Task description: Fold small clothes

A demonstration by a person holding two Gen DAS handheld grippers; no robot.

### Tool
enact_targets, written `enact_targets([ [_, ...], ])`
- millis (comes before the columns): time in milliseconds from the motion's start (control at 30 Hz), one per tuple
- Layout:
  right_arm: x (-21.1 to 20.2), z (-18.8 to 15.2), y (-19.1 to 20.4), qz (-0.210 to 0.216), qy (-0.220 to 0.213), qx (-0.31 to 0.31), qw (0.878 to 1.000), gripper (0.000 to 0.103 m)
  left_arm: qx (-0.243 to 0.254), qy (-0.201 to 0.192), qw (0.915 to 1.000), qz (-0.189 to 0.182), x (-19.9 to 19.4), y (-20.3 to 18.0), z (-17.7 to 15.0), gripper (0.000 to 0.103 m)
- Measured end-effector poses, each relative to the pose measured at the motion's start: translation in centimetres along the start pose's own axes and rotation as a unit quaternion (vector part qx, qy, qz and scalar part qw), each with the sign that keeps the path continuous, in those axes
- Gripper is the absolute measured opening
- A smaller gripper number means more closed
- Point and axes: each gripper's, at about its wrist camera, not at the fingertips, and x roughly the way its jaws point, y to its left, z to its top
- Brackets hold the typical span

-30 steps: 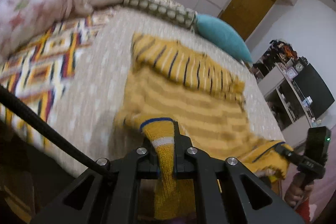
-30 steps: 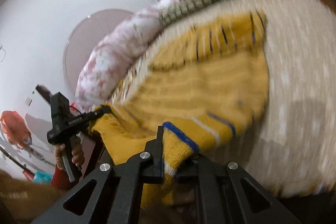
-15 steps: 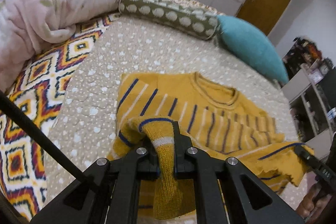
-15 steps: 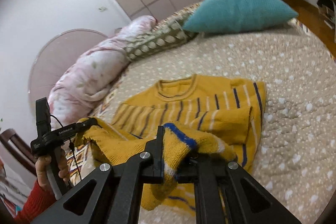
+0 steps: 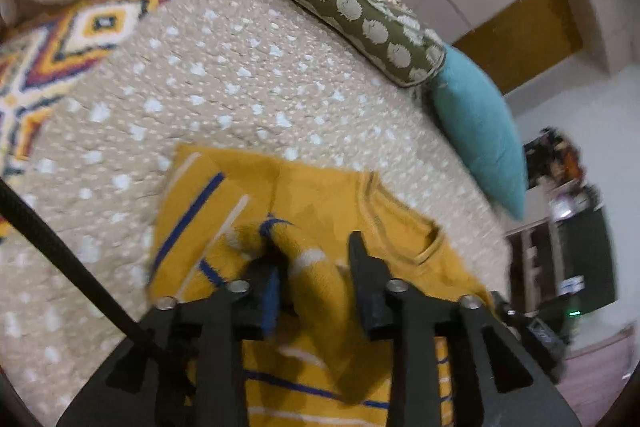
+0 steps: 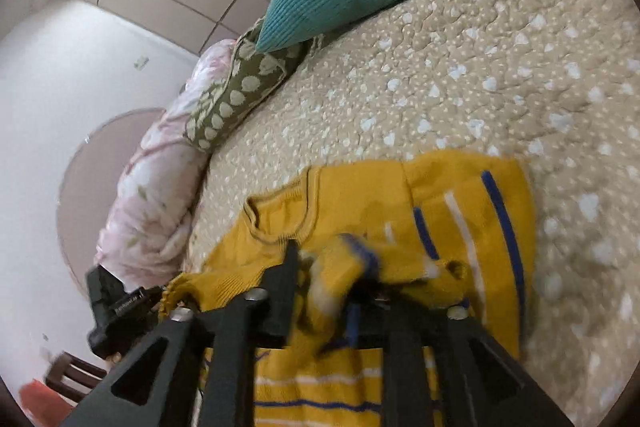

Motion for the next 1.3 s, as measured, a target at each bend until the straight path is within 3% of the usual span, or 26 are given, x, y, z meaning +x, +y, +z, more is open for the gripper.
enact_targets([
  [33,0.1,0.4,-0.5,0.012,-0.006,0.015,1.000,0.048,-0.011,-0.001,0.9999,-0.013,0.1,0.3,0.2,0.045],
  [67,0.3,0.7,-1.0,0.025,-0.012,0.031,0.999,0.051,-0.027,-0.004,0.9992,-0.028,0.2,0.8,0.4,0.046],
  [133,0.6,1.5,-2.3,0.048,-0.019,0.066,0.996,0.053,-0.043,-0.001,0.9981,-0.045,0.5,1.5,0.7,0.048],
  [300,0.6,3.1,-4.4,0.047,-0.049,0.114,0.991,0.059,-0.083,0.006,0.9931,-0.082,0.5,3.1,1.8,0.048],
  [400,-0.5,4.0,-5.3,0.039,-0.068,0.141,0.987,0.062,-0.076,-0.007,0.9940,-0.078,-0.6,2.9,2.2,0.049],
  [600,-5.6,3.7,-4.5,-0.012,-0.082,0.076,0.994,0.064,-0.045,-0.042,0.9975,-0.034,-4.6,2.3,3.5,0.051],
  [667,-7.5,2.4,-4.2,-0.038,-0.075,0.042,0.996,0.065,-0.020,-0.046,0.9986,-0.014,-5.8,2.1,3.1,0.056],
  [733,-9.3,0.5,-4.0,-0.058,-0.063,0.006,0.996,0.066,0.003,-0.047,0.9989,0.003,-6.9,2.4,1.8,0.068],
  [933,-12.4,-6.8,-4.3,-0.074,-0.023,-0.058,0.995,0.066,0.058,0.001,0.9980,0.025,-7.7,4.9,-3.8,0.069],
  [1100,-10.3,-11.4,-3.7,-0.097,0.008,-0.107,0.990,0.066,0.093,0.037,0.9944,0.035,-6.1,7.0,-8.0,0.070],
  [1167,-8.8,-12.1,-3.4,-0.097,0.017,-0.112,0.989,0.052,0.103,0.034,0.9930,0.045,-5.5,7.0,-9.0,0.070],
  [1200,-8.0,-12.2,-3.3,-0.091,0.025,-0.109,0.990,0.025,0.109,0.034,0.9922,0.049,-5.4,6.8,-9.2,0.065],
  [1233,-7.7,-12.1,-3.5,-0.086,0.029,-0.104,0.990,0.017,0.111,0.038,0.9917,0.053,-5.4,6.6,-9.3,0.034],
  [1267,-7.8,-11.8,-3.5,-0.079,0.026,-0.095,0.992,0.013,0.101,0.060,0.9924,0.037,-5.4,6.5,-9.1,0.017],
  [1300,-8.1,-11.5,-3.7,-0.070,0.023,-0.086,0.994,0.010,0.098,0.063,0.9925,0.037,-5.9,6.3,-9.0,0.014],
])
